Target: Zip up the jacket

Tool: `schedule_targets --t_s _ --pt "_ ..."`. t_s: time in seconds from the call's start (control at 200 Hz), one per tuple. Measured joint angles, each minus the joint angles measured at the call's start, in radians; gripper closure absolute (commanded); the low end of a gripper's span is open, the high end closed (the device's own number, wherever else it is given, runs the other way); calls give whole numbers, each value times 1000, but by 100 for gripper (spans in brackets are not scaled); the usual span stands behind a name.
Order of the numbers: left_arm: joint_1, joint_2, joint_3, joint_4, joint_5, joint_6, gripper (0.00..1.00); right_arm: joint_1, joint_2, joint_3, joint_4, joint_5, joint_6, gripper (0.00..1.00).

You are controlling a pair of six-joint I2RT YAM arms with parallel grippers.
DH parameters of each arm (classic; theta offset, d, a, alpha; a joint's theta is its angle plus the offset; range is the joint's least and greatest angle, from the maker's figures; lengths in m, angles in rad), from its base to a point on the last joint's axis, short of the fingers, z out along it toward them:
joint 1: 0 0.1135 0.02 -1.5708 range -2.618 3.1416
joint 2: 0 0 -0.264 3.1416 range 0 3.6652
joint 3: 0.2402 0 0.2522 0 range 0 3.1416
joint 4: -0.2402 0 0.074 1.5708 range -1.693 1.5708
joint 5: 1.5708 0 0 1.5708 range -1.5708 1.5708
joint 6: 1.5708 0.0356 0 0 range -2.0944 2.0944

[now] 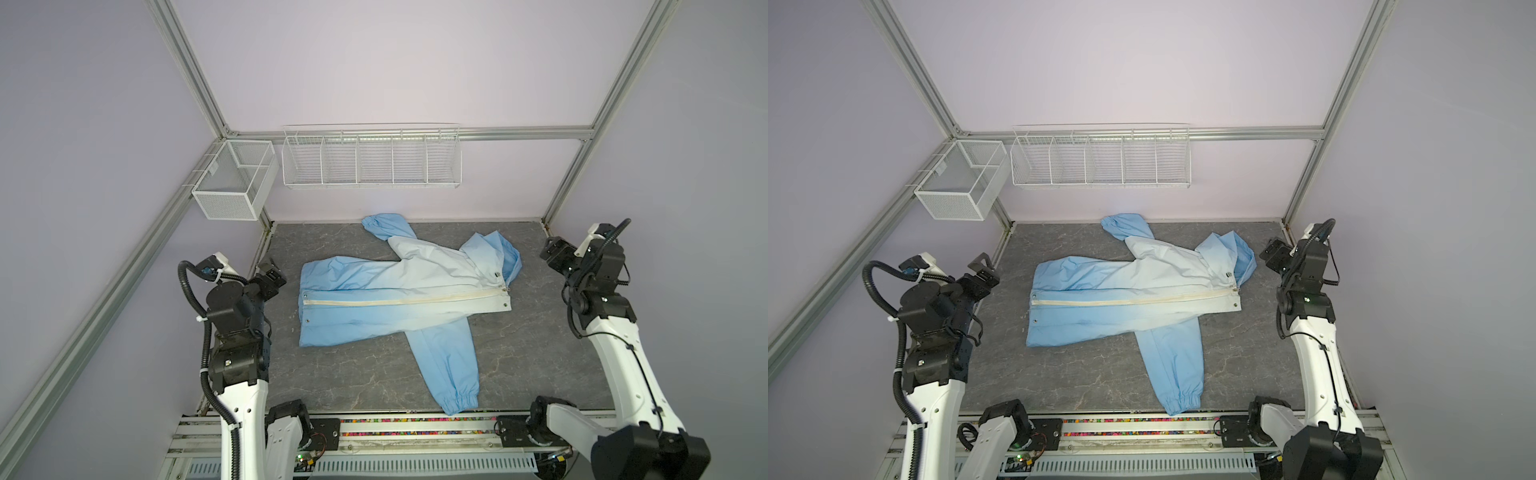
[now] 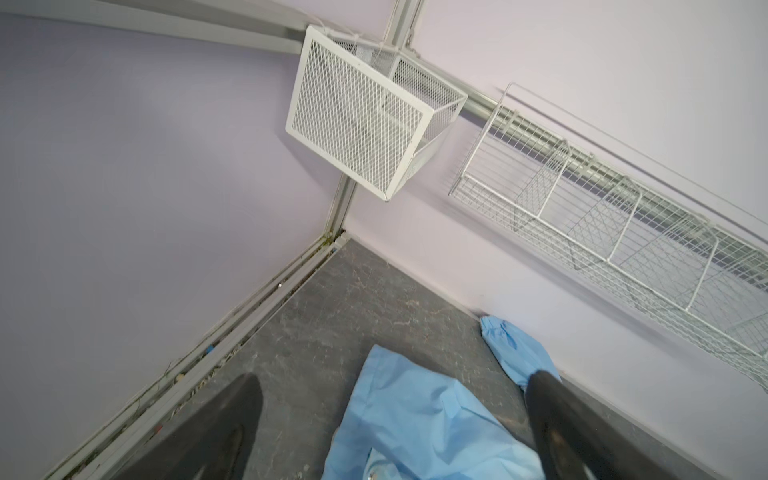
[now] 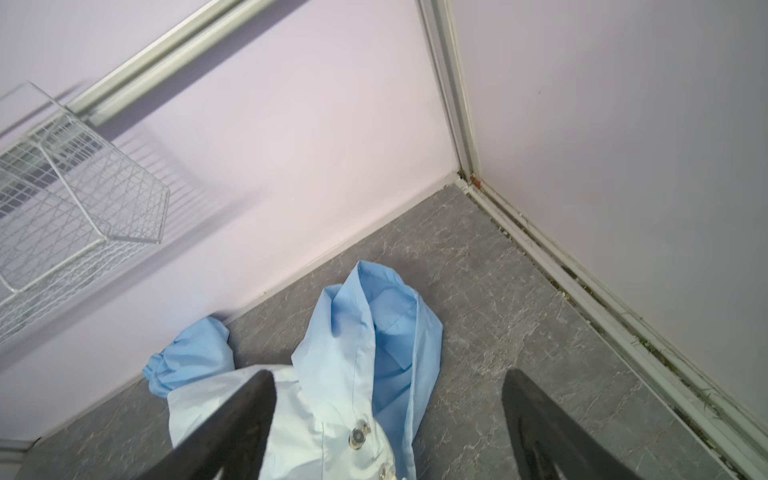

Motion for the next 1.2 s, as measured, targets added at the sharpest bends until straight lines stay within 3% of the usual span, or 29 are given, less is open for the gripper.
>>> schedule_targets --t_s 0.125,0.285,0.53,0.72,0.915,1.2 --pt "-31 -4 -186 222 -73 6 1 7 20 -47 152 88 -21 12" --pt "-192 175 -282 423 -249 143 1 63 115 -220 312 230 -111 12" --pt "-202 411 -414 622 -371 227 1 187 201 -460 460 399 -262 12" --pt "-202 438 -535 745 -426 236 1 195 215 -528 617 420 -312 12" --pt "-202 447 -536 801 -416 235 1 224 239 -599 756 415 -353 12" --pt "-253 583 -545 1027 -358 256 1 276 346 -672 989 370 -442 12"
